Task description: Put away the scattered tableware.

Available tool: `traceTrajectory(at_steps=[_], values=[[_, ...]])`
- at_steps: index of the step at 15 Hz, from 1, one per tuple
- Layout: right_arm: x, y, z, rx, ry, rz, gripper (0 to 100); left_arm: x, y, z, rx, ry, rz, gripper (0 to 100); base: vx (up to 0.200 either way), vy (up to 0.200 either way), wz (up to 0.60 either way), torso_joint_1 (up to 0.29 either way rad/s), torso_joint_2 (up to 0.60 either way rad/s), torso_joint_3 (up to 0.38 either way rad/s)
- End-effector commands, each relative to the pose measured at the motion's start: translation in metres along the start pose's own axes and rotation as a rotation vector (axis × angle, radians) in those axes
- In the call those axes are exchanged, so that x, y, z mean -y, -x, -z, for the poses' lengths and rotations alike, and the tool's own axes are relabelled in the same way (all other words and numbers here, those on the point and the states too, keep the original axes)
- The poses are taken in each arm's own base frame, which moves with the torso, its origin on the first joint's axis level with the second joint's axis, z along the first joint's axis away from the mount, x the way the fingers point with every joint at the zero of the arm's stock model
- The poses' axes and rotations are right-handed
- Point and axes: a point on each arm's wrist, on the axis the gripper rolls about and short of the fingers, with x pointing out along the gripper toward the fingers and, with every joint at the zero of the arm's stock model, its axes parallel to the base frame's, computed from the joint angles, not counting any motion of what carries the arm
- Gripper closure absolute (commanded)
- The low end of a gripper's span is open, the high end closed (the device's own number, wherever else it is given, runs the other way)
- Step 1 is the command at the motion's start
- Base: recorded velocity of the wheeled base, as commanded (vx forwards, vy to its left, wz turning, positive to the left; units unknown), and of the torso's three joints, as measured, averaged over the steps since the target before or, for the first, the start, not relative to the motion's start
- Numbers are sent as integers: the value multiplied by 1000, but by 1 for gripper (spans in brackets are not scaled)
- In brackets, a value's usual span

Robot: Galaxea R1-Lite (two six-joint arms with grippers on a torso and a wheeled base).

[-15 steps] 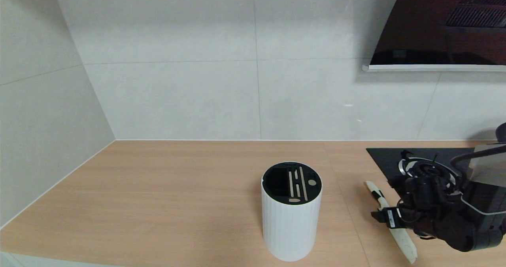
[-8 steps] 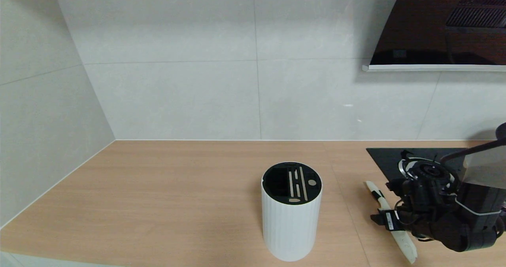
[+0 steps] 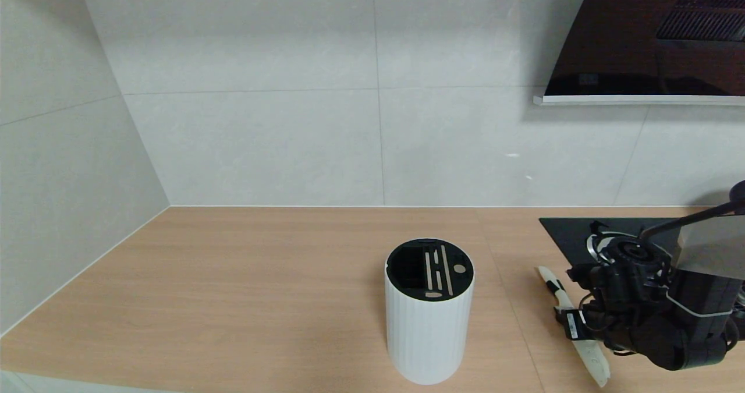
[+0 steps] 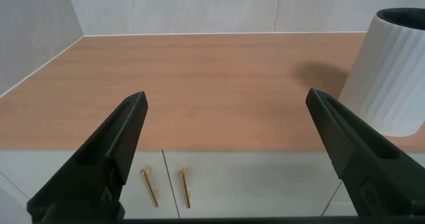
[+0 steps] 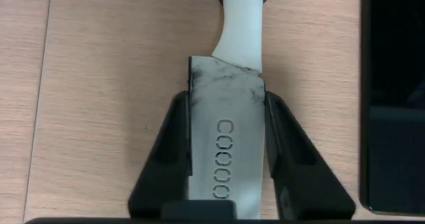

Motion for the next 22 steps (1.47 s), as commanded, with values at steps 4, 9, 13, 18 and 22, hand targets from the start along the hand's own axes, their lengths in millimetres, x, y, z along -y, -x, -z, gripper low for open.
traceTrajectory(at_steps=[4, 9, 13, 18, 22], values=[[0, 8, -7, 28, -2, 4, 100, 0, 0, 0, 0, 0, 0, 0, 0, 0, 0, 0, 0, 0], [-1, 58, -42, 186, -22, -5, 100, 0, 0, 0, 0, 0, 0, 0, 0, 0, 0, 0, 0, 0], [-10, 111, -64, 328, -16, -48, 100, 0, 0, 0, 0, 0, 0, 0, 0, 0, 0, 0, 0, 0], [-16, 157, -81, 470, -7, -89, 100, 1, 2, -11, 56, -18, 27, 0, 0, 0, 0, 0, 0, 0], [-34, 185, -119, 576, 24, -150, 100, 7, 11, -78, 62, -28, 306, 0, 0, 0, 0, 0, 0, 0]])
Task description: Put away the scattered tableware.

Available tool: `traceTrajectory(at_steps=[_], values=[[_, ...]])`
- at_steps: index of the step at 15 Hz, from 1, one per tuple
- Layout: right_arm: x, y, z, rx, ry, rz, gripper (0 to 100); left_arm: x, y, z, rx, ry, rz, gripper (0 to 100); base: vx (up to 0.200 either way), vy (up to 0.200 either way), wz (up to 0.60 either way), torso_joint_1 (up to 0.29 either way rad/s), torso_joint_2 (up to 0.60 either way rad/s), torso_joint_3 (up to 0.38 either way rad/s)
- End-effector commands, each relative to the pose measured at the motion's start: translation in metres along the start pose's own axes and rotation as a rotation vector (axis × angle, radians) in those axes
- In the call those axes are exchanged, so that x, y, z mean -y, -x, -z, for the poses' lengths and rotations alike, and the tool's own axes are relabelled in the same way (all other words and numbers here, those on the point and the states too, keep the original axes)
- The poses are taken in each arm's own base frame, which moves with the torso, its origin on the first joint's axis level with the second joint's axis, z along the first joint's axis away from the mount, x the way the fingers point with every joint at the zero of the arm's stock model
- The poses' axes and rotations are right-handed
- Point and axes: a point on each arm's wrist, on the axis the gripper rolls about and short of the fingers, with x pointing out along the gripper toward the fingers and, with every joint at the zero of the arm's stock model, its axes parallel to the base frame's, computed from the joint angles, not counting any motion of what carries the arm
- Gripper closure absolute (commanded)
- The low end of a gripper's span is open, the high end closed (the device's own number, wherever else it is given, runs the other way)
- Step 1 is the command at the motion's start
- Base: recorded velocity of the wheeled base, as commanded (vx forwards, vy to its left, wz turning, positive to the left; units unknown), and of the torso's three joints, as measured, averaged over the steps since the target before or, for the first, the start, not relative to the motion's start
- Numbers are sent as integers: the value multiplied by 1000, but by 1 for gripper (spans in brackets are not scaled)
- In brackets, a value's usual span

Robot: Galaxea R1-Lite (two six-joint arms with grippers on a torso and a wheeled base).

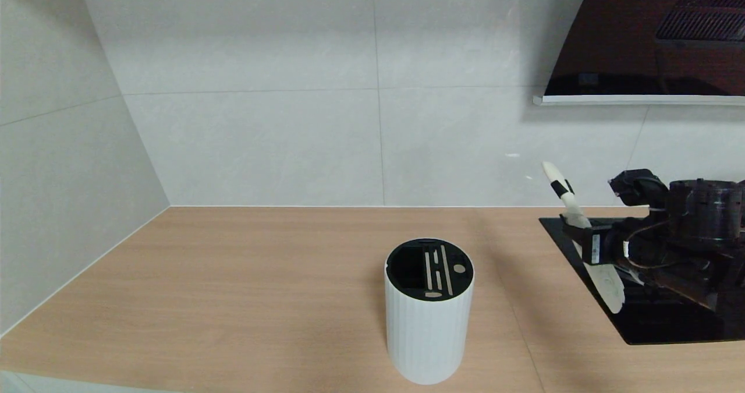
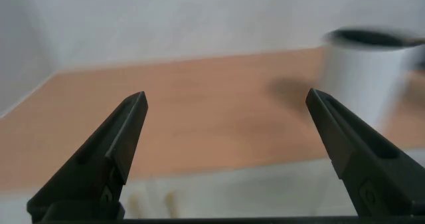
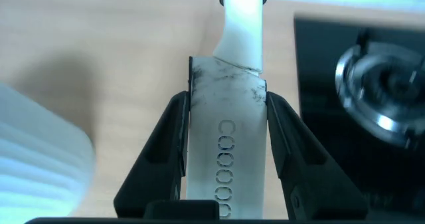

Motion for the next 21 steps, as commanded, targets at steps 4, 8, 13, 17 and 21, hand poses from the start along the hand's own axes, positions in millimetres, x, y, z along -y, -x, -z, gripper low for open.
traceTrajectory(at_steps=[4, 8, 13, 17, 21], values=[[-43, 6, -62, 189, 15, -141, 100, -19, -91, -99, -261, 116, 297, 0, 0, 0, 0, 0, 0, 0], [-76, 28, -67, 228, 25, -234, 100, -3, -190, -106, -335, 232, 577, 0, 0, 0, 0, 0, 0, 0], [-115, 55, -64, 234, 13, -350, 100, 50, -272, -74, -342, 409, 695, 0, 0, 0, 0, 0, 0, 0], [-139, 67, -53, 206, 31, -439, 100, 73, -302, -61, -266, 568, 677, 0, 0, 0, 0, 0, 0, 0], [-152, 76, -51, 198, 6, -489, 100, 95, -311, -53, -223, 614, 676, 0, 0, 0, 0, 0, 0, 0]])
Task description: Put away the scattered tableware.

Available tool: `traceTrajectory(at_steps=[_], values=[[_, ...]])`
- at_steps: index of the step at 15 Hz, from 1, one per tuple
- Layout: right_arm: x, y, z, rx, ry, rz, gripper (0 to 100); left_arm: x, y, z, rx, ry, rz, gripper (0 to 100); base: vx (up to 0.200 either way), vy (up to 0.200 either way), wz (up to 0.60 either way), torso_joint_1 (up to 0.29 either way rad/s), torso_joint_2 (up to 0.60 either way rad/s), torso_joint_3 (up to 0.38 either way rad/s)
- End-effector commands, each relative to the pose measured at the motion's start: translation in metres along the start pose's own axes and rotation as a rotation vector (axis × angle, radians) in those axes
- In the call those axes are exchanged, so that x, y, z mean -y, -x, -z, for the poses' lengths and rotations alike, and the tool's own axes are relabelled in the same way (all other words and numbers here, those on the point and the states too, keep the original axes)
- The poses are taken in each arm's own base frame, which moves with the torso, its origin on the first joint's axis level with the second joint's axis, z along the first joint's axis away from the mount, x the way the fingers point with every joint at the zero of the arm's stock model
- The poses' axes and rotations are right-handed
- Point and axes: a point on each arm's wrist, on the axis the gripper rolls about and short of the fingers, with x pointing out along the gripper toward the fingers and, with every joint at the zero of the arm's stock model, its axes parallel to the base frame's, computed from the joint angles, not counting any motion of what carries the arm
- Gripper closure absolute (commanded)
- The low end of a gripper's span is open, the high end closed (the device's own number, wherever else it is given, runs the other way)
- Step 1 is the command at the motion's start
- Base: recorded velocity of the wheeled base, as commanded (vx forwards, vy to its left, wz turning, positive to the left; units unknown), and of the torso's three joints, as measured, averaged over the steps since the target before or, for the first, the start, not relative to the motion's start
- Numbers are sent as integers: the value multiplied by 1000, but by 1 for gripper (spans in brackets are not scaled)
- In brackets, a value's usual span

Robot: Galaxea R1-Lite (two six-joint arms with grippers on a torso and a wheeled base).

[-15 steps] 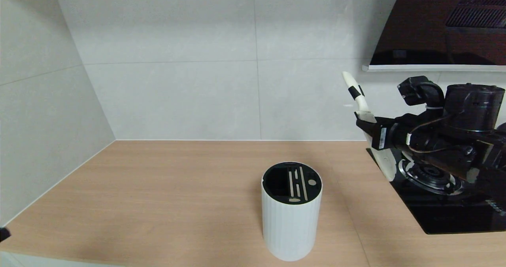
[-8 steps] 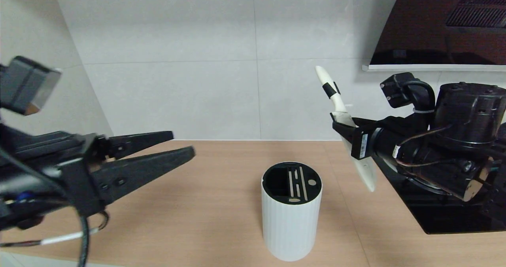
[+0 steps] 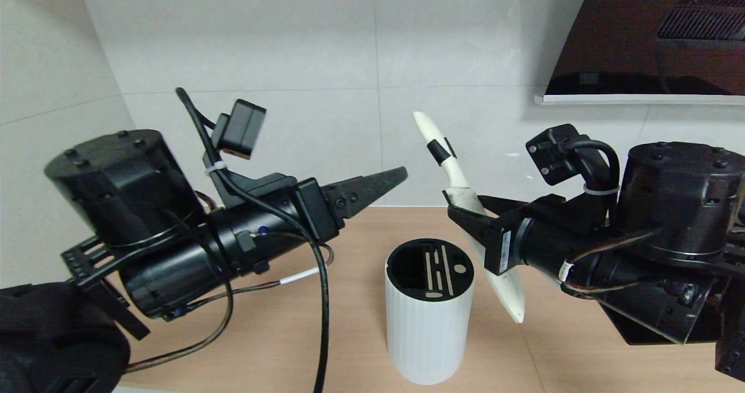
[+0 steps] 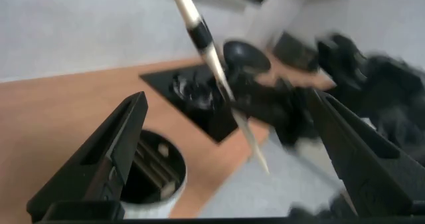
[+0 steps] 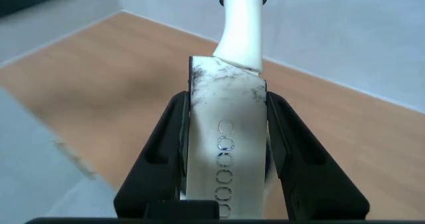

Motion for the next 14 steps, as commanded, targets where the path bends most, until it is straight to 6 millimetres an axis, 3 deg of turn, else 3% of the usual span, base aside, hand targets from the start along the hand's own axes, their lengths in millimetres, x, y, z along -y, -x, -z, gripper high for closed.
traceTrajectory(at_steps=[1, 4, 14], values=[[-9, -1, 5, -14, -5, -28, 100, -10, -23, 22, -40, 25, -34, 0, 0, 0, 0, 0, 0, 0], [-18, -4, 11, -34, -26, -49, 100, -10, -40, 27, 3, 51, -79, 0, 0, 0, 0, 0, 0, 0], [-34, 3, 19, -58, -19, -109, 100, -6, -40, 23, 24, 86, -56, 0, 0, 0, 0, 0, 0, 0]])
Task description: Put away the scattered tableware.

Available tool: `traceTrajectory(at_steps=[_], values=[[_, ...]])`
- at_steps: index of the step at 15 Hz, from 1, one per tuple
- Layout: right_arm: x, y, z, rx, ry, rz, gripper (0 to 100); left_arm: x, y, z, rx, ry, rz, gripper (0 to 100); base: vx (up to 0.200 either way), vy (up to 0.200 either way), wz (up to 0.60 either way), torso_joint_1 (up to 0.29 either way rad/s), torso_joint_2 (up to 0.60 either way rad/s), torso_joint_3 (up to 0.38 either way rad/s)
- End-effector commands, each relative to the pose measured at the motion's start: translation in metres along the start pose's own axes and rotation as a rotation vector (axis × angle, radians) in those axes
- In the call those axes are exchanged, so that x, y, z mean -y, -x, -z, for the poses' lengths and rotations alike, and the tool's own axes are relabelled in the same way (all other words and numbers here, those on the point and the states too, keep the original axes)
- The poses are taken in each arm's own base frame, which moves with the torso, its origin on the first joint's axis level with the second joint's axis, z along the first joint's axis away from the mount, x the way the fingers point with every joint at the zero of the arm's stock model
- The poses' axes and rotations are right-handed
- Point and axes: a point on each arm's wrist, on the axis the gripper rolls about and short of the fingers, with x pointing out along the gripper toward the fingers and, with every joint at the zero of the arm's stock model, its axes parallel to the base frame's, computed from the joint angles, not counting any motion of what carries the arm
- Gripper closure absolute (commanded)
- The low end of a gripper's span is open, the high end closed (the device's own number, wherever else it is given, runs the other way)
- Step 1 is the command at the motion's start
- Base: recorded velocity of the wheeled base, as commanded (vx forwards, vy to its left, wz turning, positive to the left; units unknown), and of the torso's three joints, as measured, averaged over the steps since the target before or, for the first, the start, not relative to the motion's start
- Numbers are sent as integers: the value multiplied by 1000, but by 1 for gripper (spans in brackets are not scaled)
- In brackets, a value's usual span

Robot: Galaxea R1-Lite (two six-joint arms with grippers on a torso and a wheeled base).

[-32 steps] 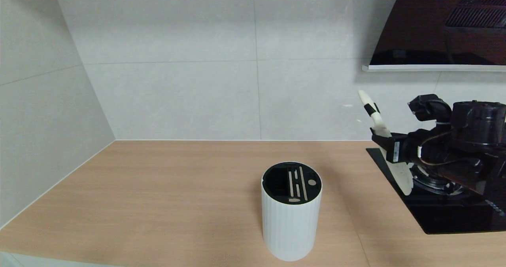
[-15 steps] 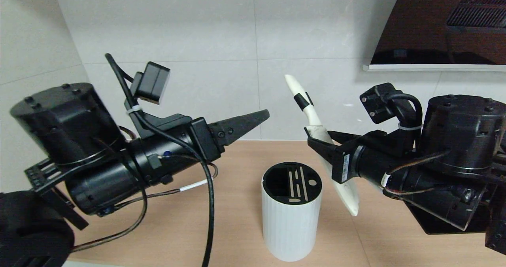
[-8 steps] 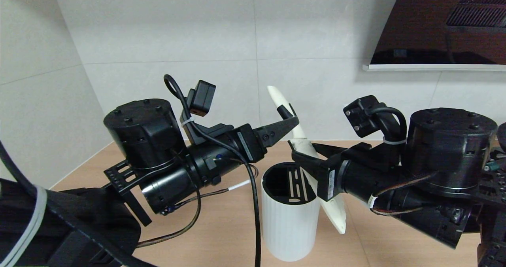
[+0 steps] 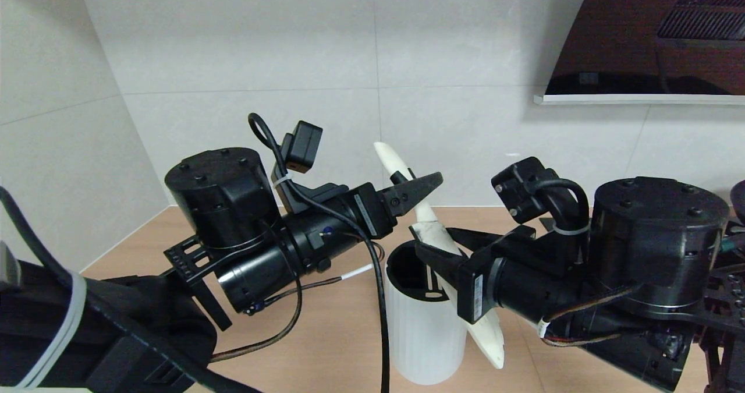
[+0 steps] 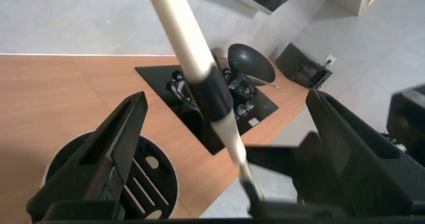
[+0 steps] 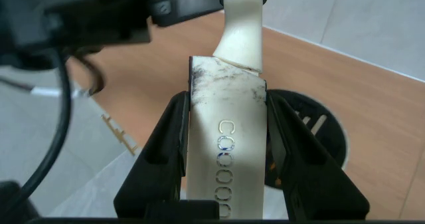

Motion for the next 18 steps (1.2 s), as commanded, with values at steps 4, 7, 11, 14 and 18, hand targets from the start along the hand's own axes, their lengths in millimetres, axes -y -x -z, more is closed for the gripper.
traceTrajectory(at_steps=[4, 7, 11, 14, 18], values=[[-1, 0, 1, -4, 1, -4, 100, 1, 1, -1, 2, 0, 2, 0, 0, 0, 0, 0, 0, 0], [-1, 0, 1, 1, 0, -3, 100, 1, 0, 1, -8, 2, 5, 100, 0, 0, 0, 0, 0, 0], [-1, 0, 0, 10, -2, -4, 100, 1, 0, 1, -8, 2, 5, 100, 0, 0, 0, 0, 0, 0], [0, -1, 2, 22, -4, -4, 100, 3, 1, 0, -3, 6, 11, 100, 0, 0, 0, 0, 0, 0], [0, -2, 3, 28, -4, -2, 100, 4, 1, -1, 2, 13, 13, 100, 0, 0, 0, 0, 0, 0]])
